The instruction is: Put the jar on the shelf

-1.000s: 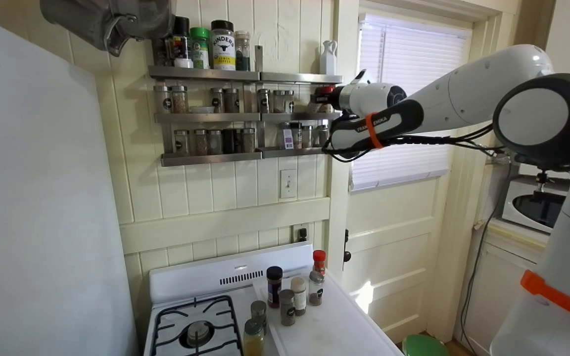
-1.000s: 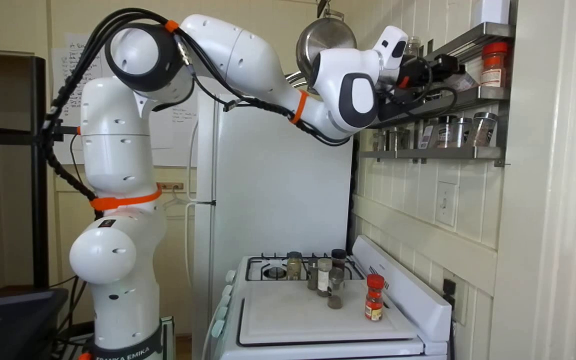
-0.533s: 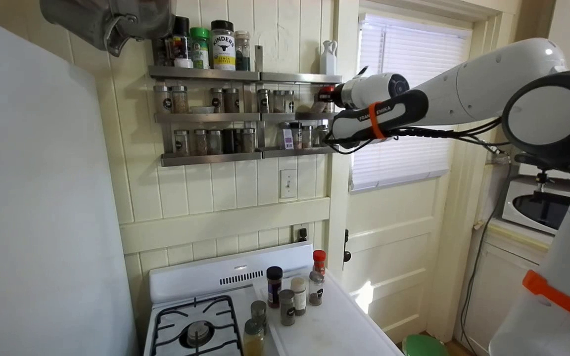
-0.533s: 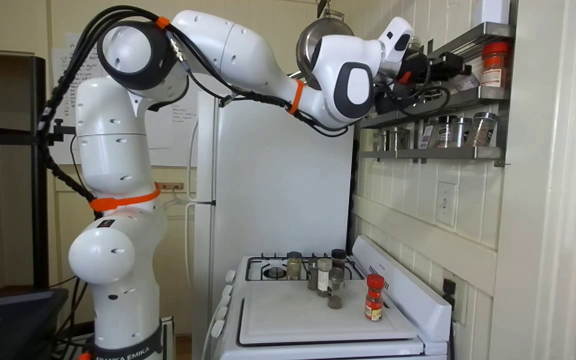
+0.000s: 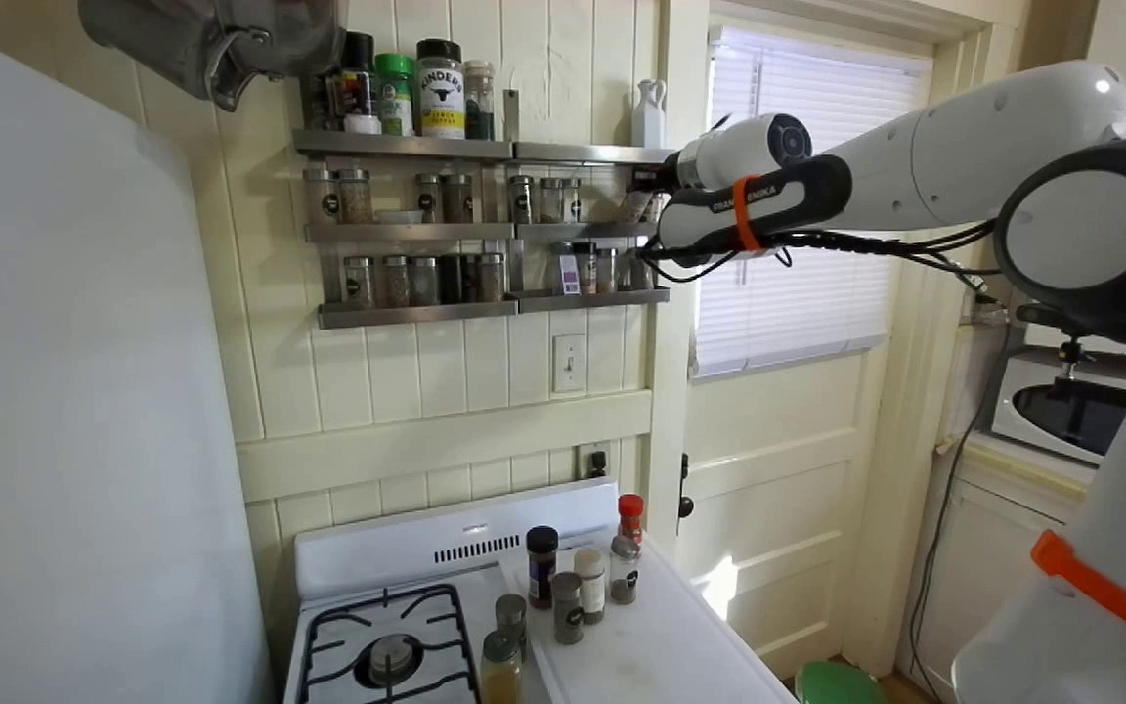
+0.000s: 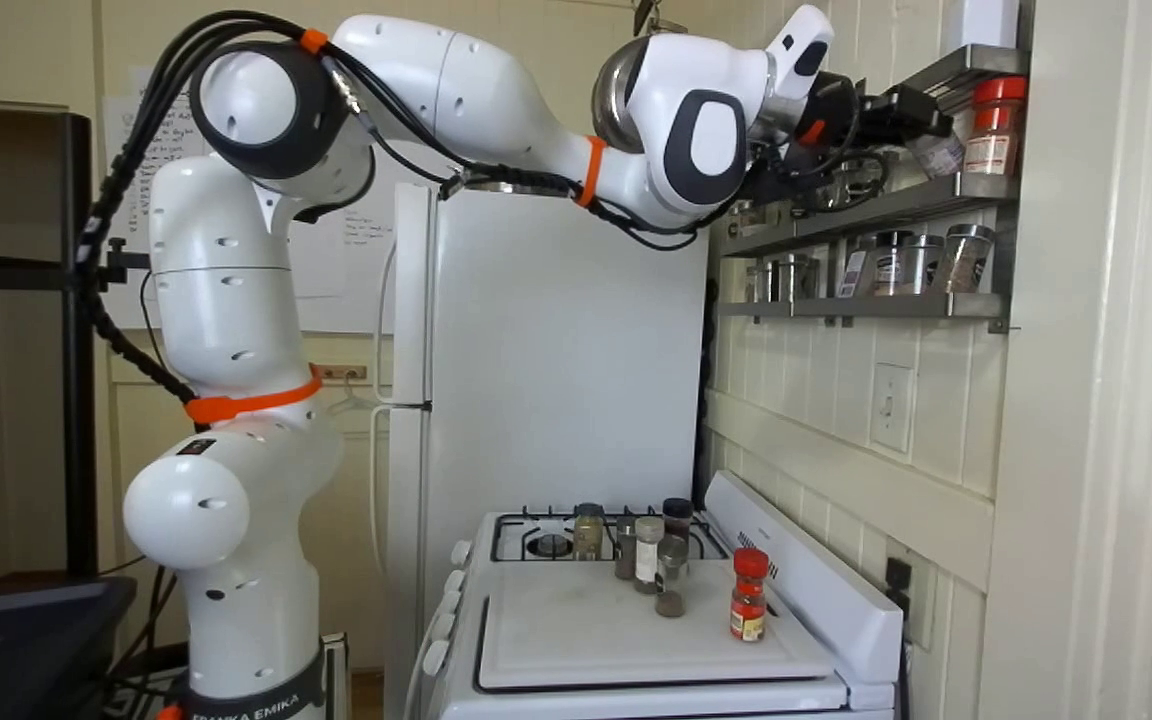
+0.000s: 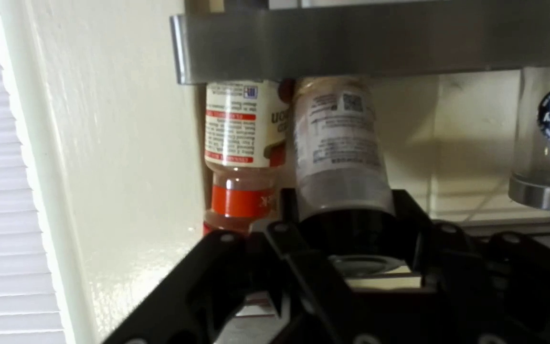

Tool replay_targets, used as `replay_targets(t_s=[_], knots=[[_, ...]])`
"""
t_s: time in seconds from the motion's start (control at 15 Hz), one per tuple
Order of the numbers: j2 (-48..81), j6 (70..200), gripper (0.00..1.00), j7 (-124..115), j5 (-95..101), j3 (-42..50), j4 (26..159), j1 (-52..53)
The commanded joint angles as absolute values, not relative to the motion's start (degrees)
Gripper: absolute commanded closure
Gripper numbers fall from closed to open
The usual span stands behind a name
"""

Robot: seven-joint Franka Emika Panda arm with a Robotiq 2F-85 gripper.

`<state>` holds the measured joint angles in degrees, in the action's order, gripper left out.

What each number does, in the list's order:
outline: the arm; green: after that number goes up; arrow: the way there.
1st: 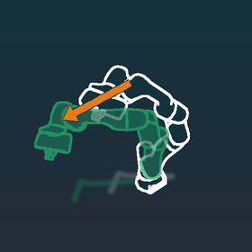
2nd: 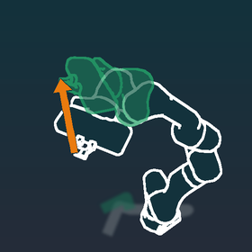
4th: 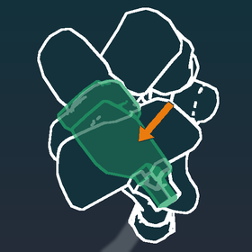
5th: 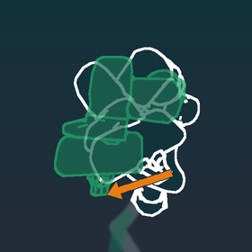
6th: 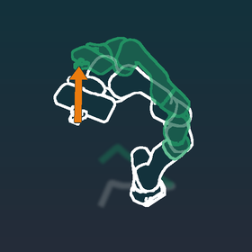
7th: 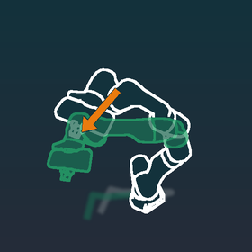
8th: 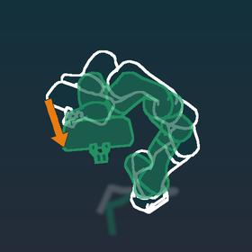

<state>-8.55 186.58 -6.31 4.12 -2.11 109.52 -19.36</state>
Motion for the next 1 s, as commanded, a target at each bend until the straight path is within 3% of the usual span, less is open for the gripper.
replay_targets(t_s=[0.0, 0.93], knots=[[-9.6, 181.5, 0.75, -10.6, 4.8, -6.1, 108.1, -23.6], [-10.9, 164.5, 0.75, -23.0, 11.7, -14.2, 102.6, -30.4]])
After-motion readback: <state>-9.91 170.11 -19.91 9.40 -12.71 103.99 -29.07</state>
